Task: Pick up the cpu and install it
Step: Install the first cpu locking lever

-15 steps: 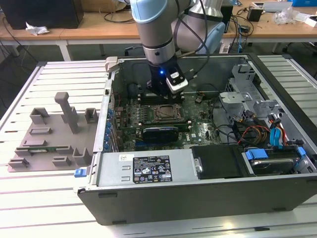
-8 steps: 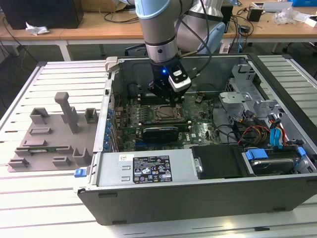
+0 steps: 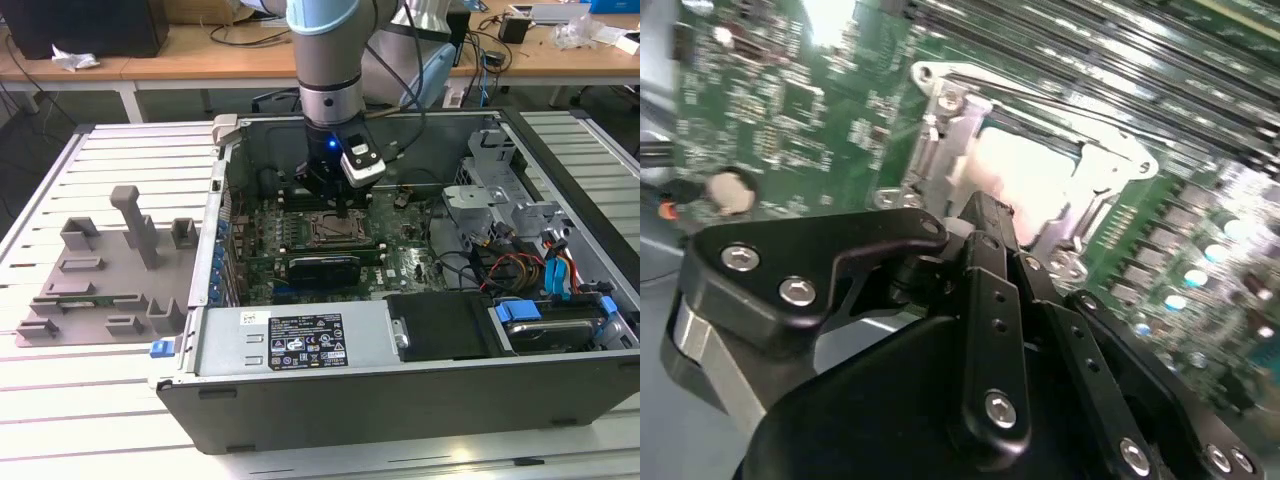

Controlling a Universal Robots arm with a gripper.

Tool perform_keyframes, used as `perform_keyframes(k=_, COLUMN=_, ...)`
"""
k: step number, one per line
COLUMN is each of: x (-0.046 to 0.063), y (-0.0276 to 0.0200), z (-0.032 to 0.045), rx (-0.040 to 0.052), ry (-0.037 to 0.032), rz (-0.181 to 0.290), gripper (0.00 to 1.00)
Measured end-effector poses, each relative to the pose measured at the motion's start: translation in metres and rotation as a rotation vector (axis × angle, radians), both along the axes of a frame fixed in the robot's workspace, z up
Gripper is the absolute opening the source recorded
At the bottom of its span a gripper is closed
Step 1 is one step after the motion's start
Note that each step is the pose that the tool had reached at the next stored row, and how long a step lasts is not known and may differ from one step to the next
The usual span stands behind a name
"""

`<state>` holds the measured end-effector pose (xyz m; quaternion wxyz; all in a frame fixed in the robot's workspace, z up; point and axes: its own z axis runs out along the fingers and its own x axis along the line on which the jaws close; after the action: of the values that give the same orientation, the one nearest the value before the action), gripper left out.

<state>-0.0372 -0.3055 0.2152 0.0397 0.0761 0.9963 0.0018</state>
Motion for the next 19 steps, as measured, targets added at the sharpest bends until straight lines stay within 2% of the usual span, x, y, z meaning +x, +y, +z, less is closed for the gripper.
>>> perform_keyframes(k=1, x=0.0007, y=0.0, z=-0.0001, rx=-0.0007, ry=0.0195, rz=0.0, gripper=0.11)
perform_keyframes(k=2, x=0.001, y=0.0, z=-0.0001, rx=-0.0016, ry=0.0348, rz=0.0, gripper=0.11)
perform_keyframes(k=5, x=0.001, y=0.0, z=-0.0002, rx=-0.0025, ry=0.0371, rz=0.0, gripper=0.11)
perform_keyframes(k=6, x=0.0012, y=-0.0001, z=-0.0003, rx=-0.0055, ry=0.0371, rz=0.001, gripper=0.11)
perform_keyframes(k=7, x=0.0013, y=-0.0004, z=-0.0002, rx=-0.0098, ry=0.0375, rz=0.002, gripper=0.11)
perform_keyframes(k=11, x=0.0022, y=-0.0037, z=-0.0002, rx=-0.0392, ry=0.0398, rz=0.014, gripper=0.11)
perform_keyframes(k=15, x=0.0025, y=-0.004, z=-0.0004, rx=-0.0425, ry=0.0407, rz=0.059, gripper=0.11)
perform_keyframes(k=17, x=0.0027, y=-0.0039, z=-0.0006, rx=-0.043, ry=0.0404, rz=0.094, gripper=0.11)
perform_keyframes(k=18, x=0.0027, y=-0.0039, z=-0.0007, rx=-0.0438, ry=0.0402, rz=0.132, gripper=0.11)
perform_keyframes(k=19, x=0.0027, y=-0.004, z=-0.0007, rx=-0.0446, ry=0.0403, rz=0.148, gripper=0.11)
